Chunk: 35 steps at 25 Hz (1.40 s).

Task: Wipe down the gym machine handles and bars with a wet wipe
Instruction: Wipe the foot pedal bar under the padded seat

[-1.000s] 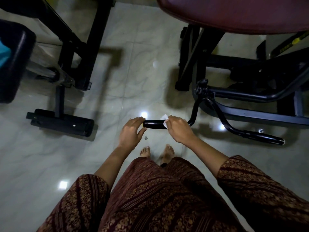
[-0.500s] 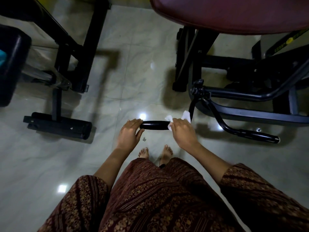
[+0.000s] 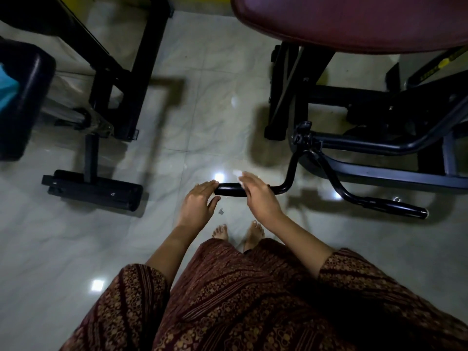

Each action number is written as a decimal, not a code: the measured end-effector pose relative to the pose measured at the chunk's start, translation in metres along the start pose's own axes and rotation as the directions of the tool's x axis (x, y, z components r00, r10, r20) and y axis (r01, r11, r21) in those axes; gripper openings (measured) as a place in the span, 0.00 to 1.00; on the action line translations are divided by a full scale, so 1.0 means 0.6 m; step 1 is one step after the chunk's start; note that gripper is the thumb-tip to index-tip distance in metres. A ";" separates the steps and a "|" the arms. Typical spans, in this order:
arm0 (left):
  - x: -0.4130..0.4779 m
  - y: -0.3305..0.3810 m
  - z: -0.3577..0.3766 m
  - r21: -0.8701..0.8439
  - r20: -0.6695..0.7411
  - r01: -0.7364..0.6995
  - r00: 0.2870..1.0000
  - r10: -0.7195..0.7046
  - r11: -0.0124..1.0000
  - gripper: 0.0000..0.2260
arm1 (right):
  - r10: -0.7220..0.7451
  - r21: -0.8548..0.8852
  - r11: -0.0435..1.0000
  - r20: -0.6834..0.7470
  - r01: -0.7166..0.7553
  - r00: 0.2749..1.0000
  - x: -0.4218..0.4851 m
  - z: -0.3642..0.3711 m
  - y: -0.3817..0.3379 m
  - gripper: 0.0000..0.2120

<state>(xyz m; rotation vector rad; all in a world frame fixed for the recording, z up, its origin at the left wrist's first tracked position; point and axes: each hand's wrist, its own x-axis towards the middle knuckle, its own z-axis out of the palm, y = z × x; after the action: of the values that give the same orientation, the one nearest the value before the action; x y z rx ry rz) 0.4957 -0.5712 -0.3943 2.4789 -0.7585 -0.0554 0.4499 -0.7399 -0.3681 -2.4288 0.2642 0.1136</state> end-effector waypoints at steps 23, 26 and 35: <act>-0.001 0.003 -0.007 -0.041 0.032 0.054 0.998 -0.053 0.998 0.18 | 0.057 -0.207 0.978 0.239 -0.006 0.969 0.018 0.017 -0.032 0.20; -0.002 0.003 -0.009 -0.031 0.037 0.059 0.998 -0.057 0.998 0.18 | -0.055 -0.204 0.975 0.154 0.086 0.987 0.000 0.017 0.016 0.18; -0.008 0.004 -0.009 -0.068 0.071 0.100 0.993 -0.095 0.993 0.16 | 0.096 -0.301 0.953 0.166 -0.042 0.981 0.008 0.012 0.008 0.20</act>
<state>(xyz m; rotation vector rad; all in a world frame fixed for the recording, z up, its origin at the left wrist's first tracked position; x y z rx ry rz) 0.4913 -0.5679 -0.3889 2.4552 -0.6507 -0.2003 0.4533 -0.7394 -0.3773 -2.6855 0.2663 0.4296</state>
